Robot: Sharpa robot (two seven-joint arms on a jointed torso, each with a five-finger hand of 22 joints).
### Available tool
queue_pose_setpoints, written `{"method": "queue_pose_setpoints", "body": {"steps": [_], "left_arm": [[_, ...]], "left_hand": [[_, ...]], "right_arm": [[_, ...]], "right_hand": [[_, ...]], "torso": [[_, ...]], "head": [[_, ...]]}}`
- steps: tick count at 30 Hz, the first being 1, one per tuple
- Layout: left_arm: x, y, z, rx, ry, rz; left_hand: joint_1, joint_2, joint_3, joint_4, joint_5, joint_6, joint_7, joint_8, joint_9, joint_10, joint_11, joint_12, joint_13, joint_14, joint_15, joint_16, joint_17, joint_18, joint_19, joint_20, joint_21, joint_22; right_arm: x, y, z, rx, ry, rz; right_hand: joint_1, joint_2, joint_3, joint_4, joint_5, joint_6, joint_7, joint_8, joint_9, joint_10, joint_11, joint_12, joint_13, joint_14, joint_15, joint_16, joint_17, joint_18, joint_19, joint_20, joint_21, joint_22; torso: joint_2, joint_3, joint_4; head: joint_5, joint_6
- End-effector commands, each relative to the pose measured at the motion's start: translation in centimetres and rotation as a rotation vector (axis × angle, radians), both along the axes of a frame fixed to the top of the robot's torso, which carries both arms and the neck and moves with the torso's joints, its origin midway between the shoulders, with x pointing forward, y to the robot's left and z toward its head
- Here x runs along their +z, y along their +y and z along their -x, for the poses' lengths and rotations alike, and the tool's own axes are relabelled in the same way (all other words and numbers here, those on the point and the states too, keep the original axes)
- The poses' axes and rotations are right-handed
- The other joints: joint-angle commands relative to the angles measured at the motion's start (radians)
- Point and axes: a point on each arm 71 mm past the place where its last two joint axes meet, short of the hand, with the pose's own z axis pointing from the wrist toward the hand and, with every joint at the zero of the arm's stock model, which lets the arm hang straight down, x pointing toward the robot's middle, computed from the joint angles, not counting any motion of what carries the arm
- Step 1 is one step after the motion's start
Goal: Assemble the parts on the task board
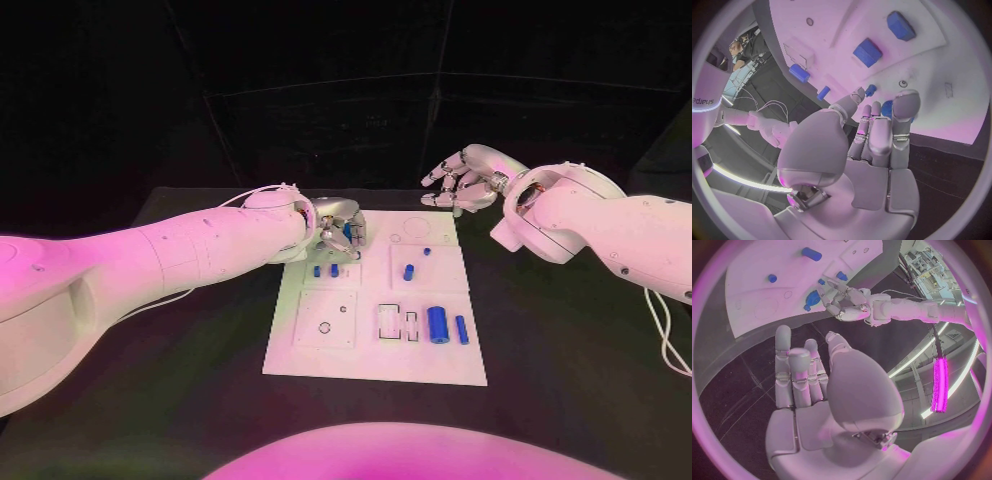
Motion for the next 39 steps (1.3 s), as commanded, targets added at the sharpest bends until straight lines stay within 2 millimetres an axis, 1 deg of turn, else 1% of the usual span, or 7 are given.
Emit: {"method": "queue_pose_setpoints", "body": {"steps": [1, 5, 10, 16, 23, 35, 39], "left_arm": [[-0.3, -0.1, 0.0, -0.024, 0.005, -0.056], [-0.5, -0.2, 0.0, -0.024, 0.013, -0.067], [-0.7, -0.3, -0.1, -0.021, 0.019, -0.076], [-0.9, -0.5, -0.2, -0.019, 0.026, -0.088], [-1.2, -0.6, -0.2, -0.017, 0.030, -0.092], [-1.5, -0.9, -0.2, -0.021, 0.043, -0.098], [-1.6, -0.9, -0.1, -0.020, 0.051, -0.103]], "left_hand": [[-0.006, 0.002, 0.007, -0.002, -0.002, 0.008, 0.001, -0.008, -0.002, 0.009, 0.000, -0.007, -0.003, 0.007, -0.001, 0.003, -0.002, -0.016, 0.006, -0.001, 0.006, 0.001], [-0.006, 0.009, 0.014, -0.003, -0.002, 0.019, -0.001, -0.012, -0.006, 0.018, -0.001, -0.010, -0.010, 0.009, -0.002, 0.003, -0.003, -0.017, 0.007, -0.002, 0.010, 0.006], [0.000, 0.017, 0.024, -0.006, -0.002, 0.031, -0.003, -0.014, -0.009, 0.034, -0.004, -0.009, -0.015, 0.010, -0.004, 0.004, -0.003, -0.017, 0.009, -0.003, 0.014, 0.010], [0.002, 0.021, 0.033, -0.010, -0.002, 0.043, -0.005, -0.018, -0.013, 0.048, -0.007, -0.009, -0.021, 0.013, -0.007, 0.007, -0.002, -0.018, 0.011, -0.005, 0.020, 0.015], [0.001, 0.024, 0.038, -0.011, -0.002, 0.052, -0.006, -0.019, -0.015, 0.057, -0.009, -0.010, -0.025, 0.015, -0.008, 0.008, -0.001, -0.019, 0.012, -0.007, 0.024, 0.020], [-0.001, 0.027, 0.041, -0.010, -0.002, 0.057, -0.007, -0.021, -0.016, 0.063, -0.010, -0.010, -0.028, 0.016, -0.009, 0.009, -0.002, -0.020, 0.014, -0.007, 0.030, 0.026], [-0.001, 0.028, 0.042, -0.010, -0.002, 0.058, -0.008, -0.021, -0.017, 0.063, -0.010, -0.010, -0.029, 0.016, -0.010, 0.008, -0.003, -0.020, 0.015, -0.008, 0.031, 0.026]], "right_arm": [[0.2, 0.1, 0.0, 0.008, -0.006, 0.000], [0.2, 0.2, 0.0, 0.009, -0.006, 0.000], [0.2, 0.2, 0.0, 0.010, -0.006, -0.001], [0.2, 0.3, 0.0, 0.011, -0.006, -0.001], [0.2, 0.3, 0.0, 0.012, -0.005, -0.001], [0.2, 0.4, 0.0, 0.012, -0.005, -0.001], [0.2, 0.3, 0.0, 0.012, -0.005, -0.001]], "right_hand": [[-0.001, 0.007, 0.001, 0.005, 0.005, -0.007, -0.003, 0.003, 0.000, -0.008, 0.002, 0.005, -0.002, -0.002, -0.002, -0.002, 0.001, 0.005, 0.006, -0.002, -0.006, -0.001], [-0.001, 0.007, 0.001, 0.005, 0.005, -0.007, -0.003, 0.003, 0.000, -0.008, 0.002, 0.005, -0.002, -0.002, -0.002, -0.002, 0.001, 0.005, 0.006, -0.002, -0.006, -0.001], [-0.001, 0.007, 0.001, 0.005, 0.005, -0.007, -0.003, 0.003, 0.000, -0.008, 0.002, 0.005, -0.002, -0.002, -0.002, -0.002, 0.001, 0.005, 0.006, -0.002, -0.006, -0.001], [-0.001, 0.007, 0.001, 0.005, 0.005, -0.007, -0.003, 0.003, 0.000, -0.008, 0.002, 0.005, -0.002, -0.002, -0.002, -0.002, 0.001, 0.005, 0.006, -0.002, -0.006, -0.001], [-0.001, 0.007, 0.001, 0.005, 0.005, -0.007, -0.003, 0.003, 0.000, -0.008, 0.002, 0.005, -0.002, -0.002, -0.002, -0.002, 0.001, 0.005, 0.006, -0.002, -0.006, -0.001], [-0.001, 0.007, 0.001, 0.005, 0.005, -0.007, -0.003, 0.003, 0.000, -0.008, 0.002, 0.005, -0.002, -0.002, -0.002, -0.002, 0.001, 0.005, 0.006, -0.002, -0.006, -0.001], [-0.001, 0.007, 0.001, 0.005, 0.005, -0.007, -0.003, 0.003, 0.000, -0.008, 0.002, 0.005, -0.002, -0.002, -0.002, -0.002, 0.001, 0.005, 0.006, -0.002, -0.006, -0.001]], "torso": [[0.000, 0.0003, 0.0005], [0.000, 0.0003, 0.0014], [0.000, 0.0004, -0.0001], [0.000, 0.0000, -0.0002], [0.000, 0.0002, 0.0015], [0.000, -0.0002, 0.0008], [0.000, 0.0003, 0.0004]], "head": [[-0.002, -0.002], [-0.002, -0.002], [-0.001, -0.003], [-0.003, -0.003], [-0.004, -0.004], [-0.005, -0.007], [-0.005, -0.008]]}}
